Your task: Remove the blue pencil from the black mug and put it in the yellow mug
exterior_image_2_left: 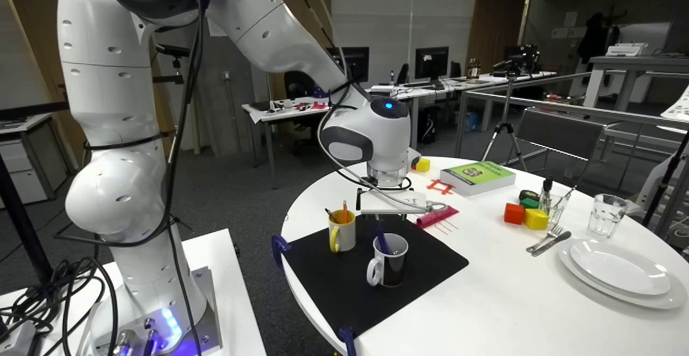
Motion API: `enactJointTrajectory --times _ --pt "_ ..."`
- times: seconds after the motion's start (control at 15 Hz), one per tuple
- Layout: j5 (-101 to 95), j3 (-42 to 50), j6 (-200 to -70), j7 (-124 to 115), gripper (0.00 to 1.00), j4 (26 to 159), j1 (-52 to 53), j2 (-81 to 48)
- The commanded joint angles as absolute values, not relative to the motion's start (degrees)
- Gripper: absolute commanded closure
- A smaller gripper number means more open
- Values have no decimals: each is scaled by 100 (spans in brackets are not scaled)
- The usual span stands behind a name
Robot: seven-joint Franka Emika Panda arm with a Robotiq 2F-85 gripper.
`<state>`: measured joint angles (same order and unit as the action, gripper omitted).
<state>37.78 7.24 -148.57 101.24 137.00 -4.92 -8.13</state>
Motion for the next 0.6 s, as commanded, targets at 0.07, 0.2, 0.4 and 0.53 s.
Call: enactJointTrajectory --times 0.07,0.2,0.4,0.53 --pt "3811 453 -14797 10244 0 13436 -785 -1068" --pt "3774 396 -14725 10257 27 13387 -852 -1123" --pt "3760 340 -14729 10228 49 13335 -907 -1174" --pt "3751 309 -14724 10209 64 13304 -938 -1206"
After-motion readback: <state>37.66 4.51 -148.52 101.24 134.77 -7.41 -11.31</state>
